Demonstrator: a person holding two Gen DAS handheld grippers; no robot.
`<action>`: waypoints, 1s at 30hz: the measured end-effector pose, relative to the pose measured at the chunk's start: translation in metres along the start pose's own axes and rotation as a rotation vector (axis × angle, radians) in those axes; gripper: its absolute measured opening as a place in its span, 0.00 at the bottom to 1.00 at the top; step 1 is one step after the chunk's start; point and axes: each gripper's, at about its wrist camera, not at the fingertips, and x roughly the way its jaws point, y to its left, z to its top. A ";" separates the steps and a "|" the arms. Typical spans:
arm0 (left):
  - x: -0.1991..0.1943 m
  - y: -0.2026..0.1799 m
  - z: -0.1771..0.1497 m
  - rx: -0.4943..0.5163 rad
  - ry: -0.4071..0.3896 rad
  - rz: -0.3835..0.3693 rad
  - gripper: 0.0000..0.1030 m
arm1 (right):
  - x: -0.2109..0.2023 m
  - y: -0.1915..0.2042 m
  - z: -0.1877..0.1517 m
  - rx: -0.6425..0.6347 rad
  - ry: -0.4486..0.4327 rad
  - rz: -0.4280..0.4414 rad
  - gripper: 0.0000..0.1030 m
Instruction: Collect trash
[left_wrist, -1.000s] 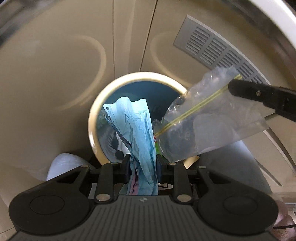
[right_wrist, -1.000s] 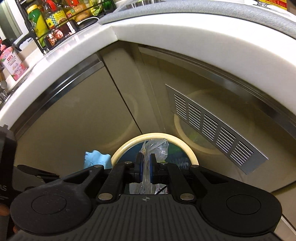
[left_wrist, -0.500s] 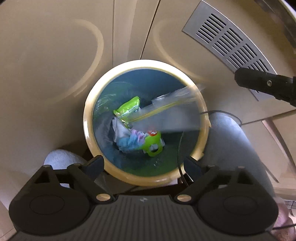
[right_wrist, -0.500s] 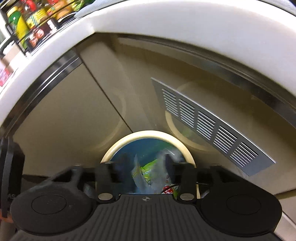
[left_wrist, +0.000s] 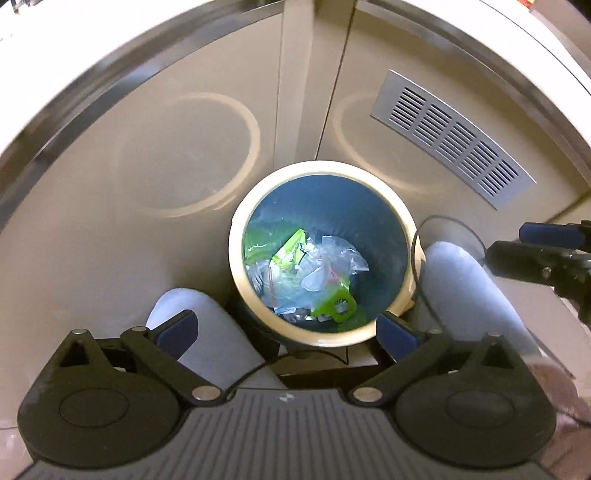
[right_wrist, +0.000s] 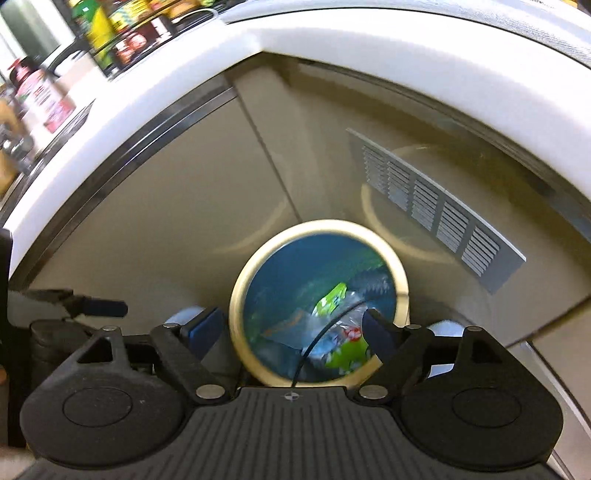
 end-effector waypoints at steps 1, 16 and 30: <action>-0.004 -0.002 -0.002 0.010 -0.007 0.004 1.00 | -0.003 0.002 -0.004 -0.004 0.000 0.001 0.84; -0.049 -0.020 -0.015 0.091 -0.142 0.064 1.00 | -0.038 0.020 -0.022 -0.068 -0.079 -0.049 0.88; -0.055 -0.027 -0.019 0.120 -0.176 0.077 1.00 | -0.043 0.026 -0.026 -0.080 -0.101 -0.060 0.89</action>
